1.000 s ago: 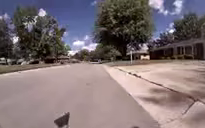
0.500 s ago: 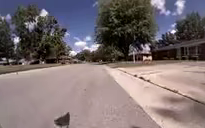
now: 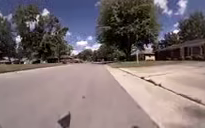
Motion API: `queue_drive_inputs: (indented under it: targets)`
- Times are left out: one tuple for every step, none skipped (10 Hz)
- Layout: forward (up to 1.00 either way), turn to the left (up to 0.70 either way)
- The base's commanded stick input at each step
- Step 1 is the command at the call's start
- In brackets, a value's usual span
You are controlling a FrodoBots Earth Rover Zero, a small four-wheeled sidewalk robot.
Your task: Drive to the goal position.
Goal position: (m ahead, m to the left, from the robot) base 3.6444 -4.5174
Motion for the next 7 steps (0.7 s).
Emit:
queue_drive_inputs:
  targets:
    - [0.85, 0.00]
    - [0.85, 0.00]
    - [0.85, 0.00]
    - [0.85, 0.00]
    - [0.85, 0.00]
    - [0.85, 0.00]
    - [0.85, 0.00]
